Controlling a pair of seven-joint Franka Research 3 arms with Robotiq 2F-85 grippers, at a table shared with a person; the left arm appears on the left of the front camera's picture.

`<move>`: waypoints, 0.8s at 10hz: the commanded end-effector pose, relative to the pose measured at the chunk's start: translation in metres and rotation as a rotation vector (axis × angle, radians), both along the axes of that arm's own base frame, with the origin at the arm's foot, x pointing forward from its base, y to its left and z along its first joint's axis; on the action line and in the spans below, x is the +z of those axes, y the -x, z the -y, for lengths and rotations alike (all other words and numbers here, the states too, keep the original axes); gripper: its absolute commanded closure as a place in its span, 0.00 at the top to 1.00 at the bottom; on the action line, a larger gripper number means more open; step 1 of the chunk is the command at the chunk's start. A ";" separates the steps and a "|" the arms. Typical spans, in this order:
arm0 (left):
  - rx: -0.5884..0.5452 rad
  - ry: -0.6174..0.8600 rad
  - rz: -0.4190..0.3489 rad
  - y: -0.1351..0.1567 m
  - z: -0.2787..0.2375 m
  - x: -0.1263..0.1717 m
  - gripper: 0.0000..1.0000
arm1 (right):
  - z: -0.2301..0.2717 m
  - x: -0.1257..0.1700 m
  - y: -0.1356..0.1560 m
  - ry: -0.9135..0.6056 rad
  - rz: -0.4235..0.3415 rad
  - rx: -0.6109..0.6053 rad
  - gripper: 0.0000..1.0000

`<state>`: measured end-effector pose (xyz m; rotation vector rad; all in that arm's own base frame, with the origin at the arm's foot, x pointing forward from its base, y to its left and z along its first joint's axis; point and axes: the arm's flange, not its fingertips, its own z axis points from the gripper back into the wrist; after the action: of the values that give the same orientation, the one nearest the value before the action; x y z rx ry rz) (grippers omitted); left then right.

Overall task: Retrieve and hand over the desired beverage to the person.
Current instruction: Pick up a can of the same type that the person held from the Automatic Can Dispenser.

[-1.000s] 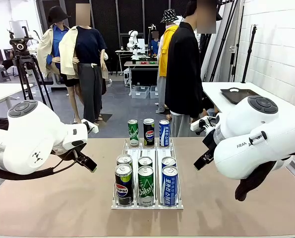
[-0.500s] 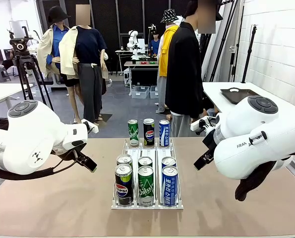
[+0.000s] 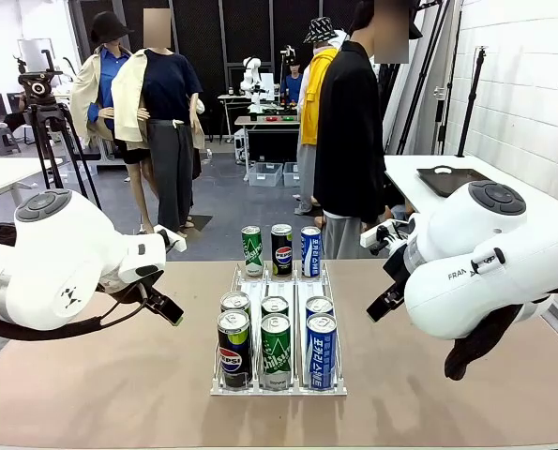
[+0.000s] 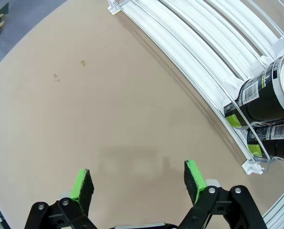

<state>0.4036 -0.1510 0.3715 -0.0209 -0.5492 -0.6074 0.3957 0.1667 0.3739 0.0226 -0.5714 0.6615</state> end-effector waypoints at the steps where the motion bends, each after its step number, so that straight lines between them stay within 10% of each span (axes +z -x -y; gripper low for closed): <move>1: 0.001 0.000 0.000 0.000 0.000 0.000 1.00 | 0.000 0.000 0.000 0.000 0.000 0.000 1.00; 4: -0.004 -0.013 -0.012 -0.003 0.000 0.012 1.00 | 0.000 0.000 0.000 0.000 0.000 0.000 1.00; 8: -0.004 0.027 -0.167 -0.049 -0.026 0.065 1.00 | 0.018 0.083 -0.022 -0.133 -0.101 0.083 1.00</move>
<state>0.4362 -0.1385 0.4187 -0.0508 -0.4589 -0.5741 0.4040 0.1680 0.4351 0.1318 -0.5600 0.6797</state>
